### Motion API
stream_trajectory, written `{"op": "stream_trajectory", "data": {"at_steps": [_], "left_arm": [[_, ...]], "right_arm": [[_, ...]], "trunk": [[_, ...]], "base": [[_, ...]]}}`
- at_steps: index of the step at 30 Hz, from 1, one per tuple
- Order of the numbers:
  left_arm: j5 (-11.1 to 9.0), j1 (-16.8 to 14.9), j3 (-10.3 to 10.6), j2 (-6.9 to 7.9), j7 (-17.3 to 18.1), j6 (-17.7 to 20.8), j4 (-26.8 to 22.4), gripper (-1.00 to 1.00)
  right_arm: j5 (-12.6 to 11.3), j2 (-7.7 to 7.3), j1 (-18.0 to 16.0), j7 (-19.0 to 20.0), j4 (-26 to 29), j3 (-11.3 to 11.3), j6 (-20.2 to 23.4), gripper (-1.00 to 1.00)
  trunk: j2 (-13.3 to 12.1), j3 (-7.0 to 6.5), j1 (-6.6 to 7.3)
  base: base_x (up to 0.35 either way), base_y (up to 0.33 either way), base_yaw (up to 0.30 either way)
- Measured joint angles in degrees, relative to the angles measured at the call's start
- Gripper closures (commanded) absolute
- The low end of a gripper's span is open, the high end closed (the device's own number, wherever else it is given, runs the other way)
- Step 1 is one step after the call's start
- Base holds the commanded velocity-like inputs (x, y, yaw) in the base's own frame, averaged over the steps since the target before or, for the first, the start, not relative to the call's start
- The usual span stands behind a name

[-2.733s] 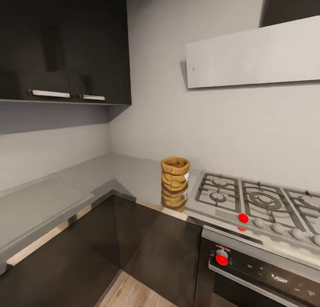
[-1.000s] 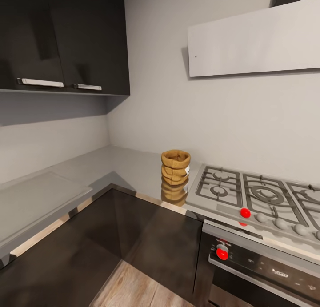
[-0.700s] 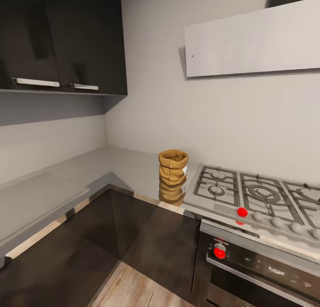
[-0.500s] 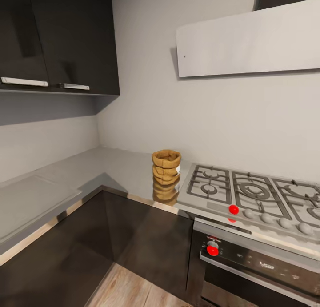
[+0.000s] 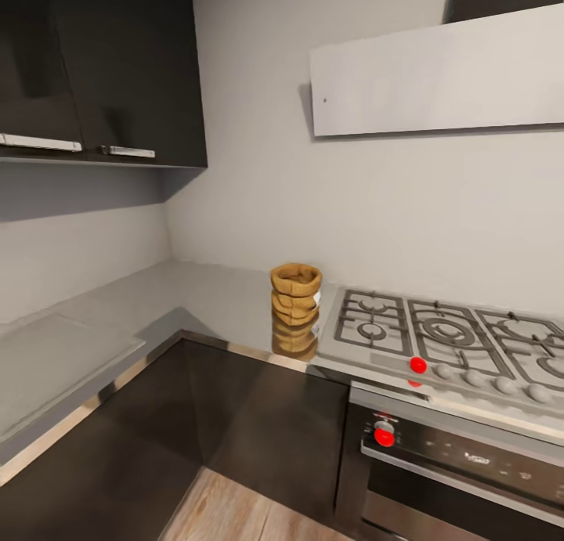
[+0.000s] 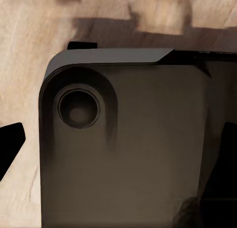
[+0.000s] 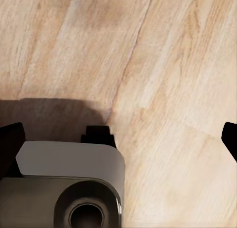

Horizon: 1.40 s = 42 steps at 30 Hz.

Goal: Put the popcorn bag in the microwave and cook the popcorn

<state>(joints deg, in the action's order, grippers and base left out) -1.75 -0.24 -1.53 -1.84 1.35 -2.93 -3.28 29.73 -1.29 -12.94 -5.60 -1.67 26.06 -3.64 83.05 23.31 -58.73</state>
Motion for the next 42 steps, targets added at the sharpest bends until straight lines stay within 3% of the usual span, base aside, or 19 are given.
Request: {"op": "stream_trajectory", "data": {"at_steps": [11, 31, 42], "left_arm": [[-0.01, 0.00, 0.00, 0.00, 0.00, 0.02, -0.01, -1.00], [-0.02, 0.00, 0.00, 0.00, -0.02, 0.03, -0.01, -1.00], [0.00, 0.00, 0.00, 0.00, 0.00, 0.01, 0.00, -1.00]], "right_arm": [[-0.06, 0.19, 0.00, -0.07, 0.00, 0.00, -0.23, -1.00], [-0.06, 0.17, 0.01, -0.12, 0.00, 0.00, -0.04, -1.00], [-0.05, 0.05, 0.00, -0.39, 0.00, 0.00, -0.02, -1.00]], "trunk": [[0.00, 0.00, 0.00], [0.00, 0.00, 0.00], [0.00, 0.00, 0.00]], "base": [[0.000, 0.242, -0.037], [0.000, 0.006, -0.234], [0.000, 0.000, -0.023]]}}
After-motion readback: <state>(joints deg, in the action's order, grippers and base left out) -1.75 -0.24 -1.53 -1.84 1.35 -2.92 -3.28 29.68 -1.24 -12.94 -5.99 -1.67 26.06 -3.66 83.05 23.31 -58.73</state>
